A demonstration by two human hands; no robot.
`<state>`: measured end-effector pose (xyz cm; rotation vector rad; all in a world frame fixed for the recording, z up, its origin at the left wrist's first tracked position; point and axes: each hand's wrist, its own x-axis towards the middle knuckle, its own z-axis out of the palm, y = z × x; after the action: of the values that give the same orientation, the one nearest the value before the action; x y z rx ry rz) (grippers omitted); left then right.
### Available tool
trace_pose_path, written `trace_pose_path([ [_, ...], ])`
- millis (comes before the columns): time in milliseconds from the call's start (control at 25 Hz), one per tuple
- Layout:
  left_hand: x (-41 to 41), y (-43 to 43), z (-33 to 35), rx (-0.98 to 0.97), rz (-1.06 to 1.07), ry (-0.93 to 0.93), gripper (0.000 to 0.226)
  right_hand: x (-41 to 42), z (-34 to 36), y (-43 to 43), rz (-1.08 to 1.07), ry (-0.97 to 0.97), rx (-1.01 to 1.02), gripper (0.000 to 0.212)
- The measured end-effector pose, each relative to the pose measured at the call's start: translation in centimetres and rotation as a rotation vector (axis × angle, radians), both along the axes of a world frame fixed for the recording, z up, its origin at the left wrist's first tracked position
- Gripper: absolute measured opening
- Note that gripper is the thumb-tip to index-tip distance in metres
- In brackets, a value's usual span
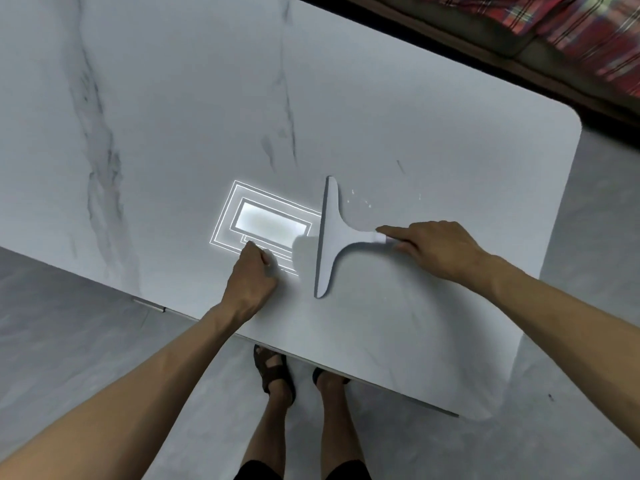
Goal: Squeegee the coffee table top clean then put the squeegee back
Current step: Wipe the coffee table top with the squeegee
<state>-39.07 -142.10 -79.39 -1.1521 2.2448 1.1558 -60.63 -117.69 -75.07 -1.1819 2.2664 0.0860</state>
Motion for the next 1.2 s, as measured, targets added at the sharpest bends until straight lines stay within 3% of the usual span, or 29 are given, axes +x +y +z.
trace_pose_path([
  [200,-2.4,2.5,0.2,0.054,-0.145,0.045,0.024,-1.6,1.8,8.4,-0.123,0.057,0.106,0.041],
  [440,-2.9,3.5,-0.4,0.036,-0.138,0.024,0.019,-3.2,5.0,14.3,-0.189,0.134,0.243,0.041],
  [560,-3.2,4.0,-0.5,-0.021,-0.142,0.019,0.018,-3.5,6.2,12.7,-0.269,0.128,0.183,0.045],
  [720,-5.4,5.6,-0.8,-0.028,-0.163,0.022,0.019,-7.2,5.7,8.3,-0.567,0.036,-0.044,0.035],
  [880,-8.0,7.0,-2.4,-0.035,-0.328,-0.09,0.019,-13.6,2.5,3.1,-0.754,-0.011,-0.23,0.028],
  [960,-8.9,7.5,-2.6,-0.015,-0.332,-0.176,0.041,-15.8,0.8,0.1,-0.845,-0.049,-0.264,0.027],
  [1080,-9.7,7.7,-2.8,-0.029,-0.352,-0.226,0.034,-17.1,-1.3,-3.5,-0.913,-0.058,-0.26,0.038],
  [1200,-10.3,7.6,-2.6,-0.035,-0.347,-0.232,0.046,-16.0,-1.5,-5.1,-0.845,-0.033,-0.235,0.036],
])
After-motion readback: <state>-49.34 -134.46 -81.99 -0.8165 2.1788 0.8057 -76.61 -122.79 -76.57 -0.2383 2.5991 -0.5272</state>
